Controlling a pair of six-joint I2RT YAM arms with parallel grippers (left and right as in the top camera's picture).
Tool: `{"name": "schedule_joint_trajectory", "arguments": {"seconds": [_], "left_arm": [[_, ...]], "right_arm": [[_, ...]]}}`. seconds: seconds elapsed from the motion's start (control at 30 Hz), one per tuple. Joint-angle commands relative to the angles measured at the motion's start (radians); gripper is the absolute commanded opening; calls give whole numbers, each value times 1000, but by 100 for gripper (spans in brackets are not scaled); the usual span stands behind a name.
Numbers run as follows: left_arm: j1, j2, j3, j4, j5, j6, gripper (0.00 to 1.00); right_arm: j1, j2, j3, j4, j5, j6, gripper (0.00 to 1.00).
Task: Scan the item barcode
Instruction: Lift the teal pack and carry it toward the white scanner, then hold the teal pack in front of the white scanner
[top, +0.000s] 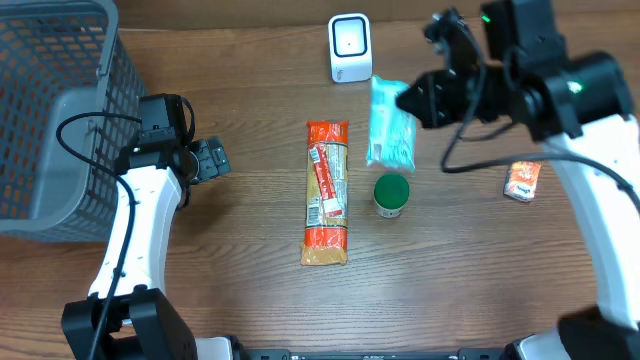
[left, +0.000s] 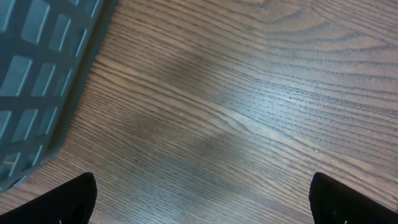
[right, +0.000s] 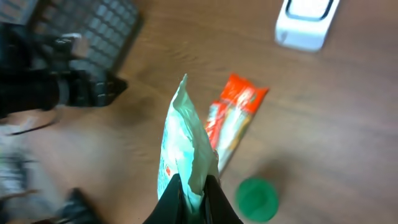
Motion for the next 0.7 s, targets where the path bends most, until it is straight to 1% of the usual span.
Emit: {"name": "schedule_joint_trajectory", "arguments": {"seconds": [0.0, 0.2, 0.4, 0.53, 0.6, 0.67], "left_arm": [[-2, -17, 15, 0, 2, 22, 100], [-2, -17, 15, 0, 2, 22, 100], [-2, -17, 15, 0, 2, 22, 100], [-2, -17, 15, 0, 2, 22, 100], [-2, -17, 15, 0, 2, 22, 100], [-2, -17, 15, 0, 2, 22, 100]], "right_arm": [[71, 91, 50, 14, 259, -151, 3], [175, 186, 50, 101, 561, -356, 3], [274, 272, 49, 295, 791, -565, 4], [312, 343, 49, 423, 987, -708, 3], [321, 385, 49, 515, 1059, -776, 3], [322, 443, 49, 681, 1103, -840, 4]]}}
